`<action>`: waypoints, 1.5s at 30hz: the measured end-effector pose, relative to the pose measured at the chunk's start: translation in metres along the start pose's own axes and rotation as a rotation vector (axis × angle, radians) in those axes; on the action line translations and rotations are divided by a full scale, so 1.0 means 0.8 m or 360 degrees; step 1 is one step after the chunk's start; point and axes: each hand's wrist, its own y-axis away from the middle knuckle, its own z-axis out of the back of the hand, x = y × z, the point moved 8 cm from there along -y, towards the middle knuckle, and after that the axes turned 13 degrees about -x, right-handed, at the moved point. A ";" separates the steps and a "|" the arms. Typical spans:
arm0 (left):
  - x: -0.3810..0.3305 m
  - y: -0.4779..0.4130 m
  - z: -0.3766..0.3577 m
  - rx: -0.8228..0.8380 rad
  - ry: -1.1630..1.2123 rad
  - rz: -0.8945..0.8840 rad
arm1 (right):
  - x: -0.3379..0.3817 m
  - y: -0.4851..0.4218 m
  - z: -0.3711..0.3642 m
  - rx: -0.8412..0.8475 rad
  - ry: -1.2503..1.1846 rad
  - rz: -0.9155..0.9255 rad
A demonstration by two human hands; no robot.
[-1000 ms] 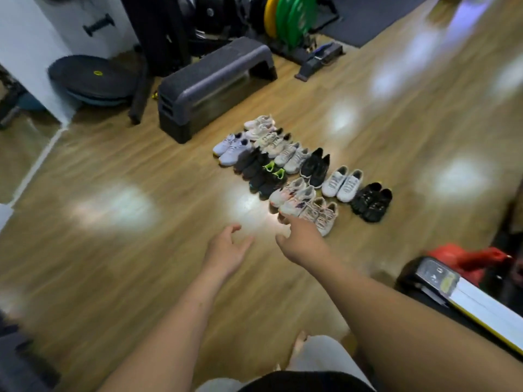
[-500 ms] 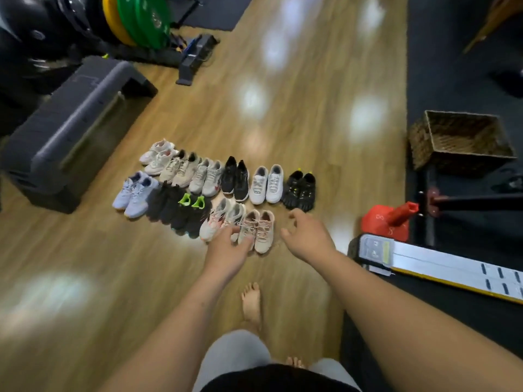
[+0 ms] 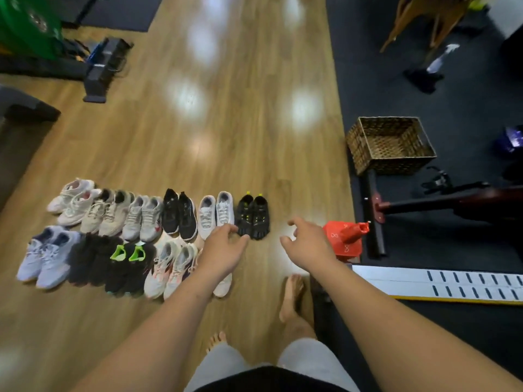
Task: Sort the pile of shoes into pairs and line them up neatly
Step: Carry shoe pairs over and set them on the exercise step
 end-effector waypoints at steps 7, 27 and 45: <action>-0.035 -0.093 -0.035 -0.0195 -0.0054 0.0313 | 0.002 -0.163 -0.016 0.0260 0.0009 0.0105; 0.071 -0.405 -0.152 0.0079 -0.0229 0.0654 | -0.012 -0.463 -0.274 0.0917 0.0377 -0.0040; 0.401 -0.621 -0.530 0.0167 -0.0200 0.0807 | -0.188 -0.652 -0.766 0.1231 0.0707 0.0489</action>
